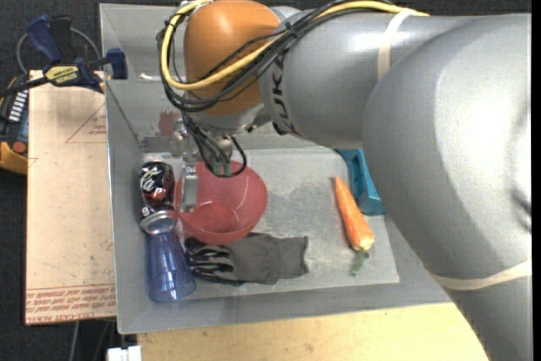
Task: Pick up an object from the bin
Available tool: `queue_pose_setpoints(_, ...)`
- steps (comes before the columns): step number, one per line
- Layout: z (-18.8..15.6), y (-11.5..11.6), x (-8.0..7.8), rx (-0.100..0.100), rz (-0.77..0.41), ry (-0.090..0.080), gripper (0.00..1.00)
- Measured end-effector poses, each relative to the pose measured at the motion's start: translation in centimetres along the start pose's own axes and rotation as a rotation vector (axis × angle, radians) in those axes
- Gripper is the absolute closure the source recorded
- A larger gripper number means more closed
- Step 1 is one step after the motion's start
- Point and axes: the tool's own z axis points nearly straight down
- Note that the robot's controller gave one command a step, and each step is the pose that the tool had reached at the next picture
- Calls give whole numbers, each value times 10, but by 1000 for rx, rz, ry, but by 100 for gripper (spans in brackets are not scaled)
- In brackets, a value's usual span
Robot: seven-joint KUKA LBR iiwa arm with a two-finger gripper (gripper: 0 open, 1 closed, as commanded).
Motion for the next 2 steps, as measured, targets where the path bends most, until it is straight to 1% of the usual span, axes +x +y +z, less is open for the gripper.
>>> queue_pose_setpoints(1, -5, -1, -2, -1, 5, -6, 0)
queue_pose_setpoints(2, 73, -57, 21, -3, -157, -5, 0)
